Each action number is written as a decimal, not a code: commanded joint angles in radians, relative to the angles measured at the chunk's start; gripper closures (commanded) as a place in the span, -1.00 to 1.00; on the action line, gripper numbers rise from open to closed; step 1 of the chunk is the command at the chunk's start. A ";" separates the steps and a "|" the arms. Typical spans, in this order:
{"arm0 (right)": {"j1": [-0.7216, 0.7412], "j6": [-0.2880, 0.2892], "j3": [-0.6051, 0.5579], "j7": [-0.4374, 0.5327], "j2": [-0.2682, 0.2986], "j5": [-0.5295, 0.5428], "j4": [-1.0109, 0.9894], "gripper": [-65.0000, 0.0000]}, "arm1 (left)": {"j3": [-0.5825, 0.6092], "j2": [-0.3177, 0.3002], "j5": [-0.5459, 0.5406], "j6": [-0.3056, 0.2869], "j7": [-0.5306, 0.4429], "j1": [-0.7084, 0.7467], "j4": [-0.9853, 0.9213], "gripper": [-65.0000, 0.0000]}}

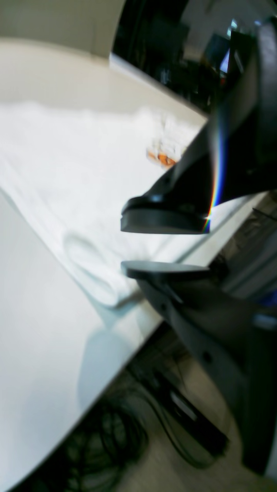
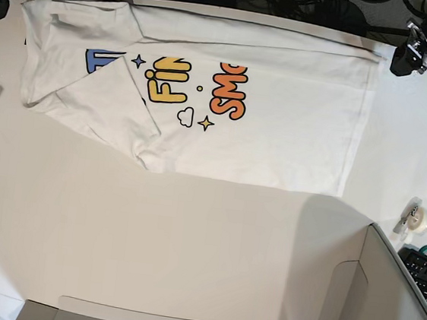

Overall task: Layout the t-shirt on the table in an organized manner, then fold the t-shirt properly
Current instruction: 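Lower the folded edge with both grippers and release it, then move the right gripper down to the folded sleeve near the blue print, then lower the left gripper to the shirt hem corner near the orange print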

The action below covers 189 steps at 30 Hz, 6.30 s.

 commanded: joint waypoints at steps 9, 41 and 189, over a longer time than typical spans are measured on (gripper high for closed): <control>0.036 0.004 0.039 0.010 0.079 0.004 0.074 0.50 | -0.088 -0.014 -0.087 0.015 0.065 -0.035 0.018 0.59; 0.263 0.011 -0.395 0.016 0.088 -0.145 -0.006 0.50 | -0.069 -0.010 -0.083 0.015 0.057 -0.093 0.014 0.59; 0.592 0.002 -0.518 0.045 0.013 -0.420 -0.446 1.00 | 0.883 -0.326 0.311 0.017 -0.268 -0.865 -0.618 0.33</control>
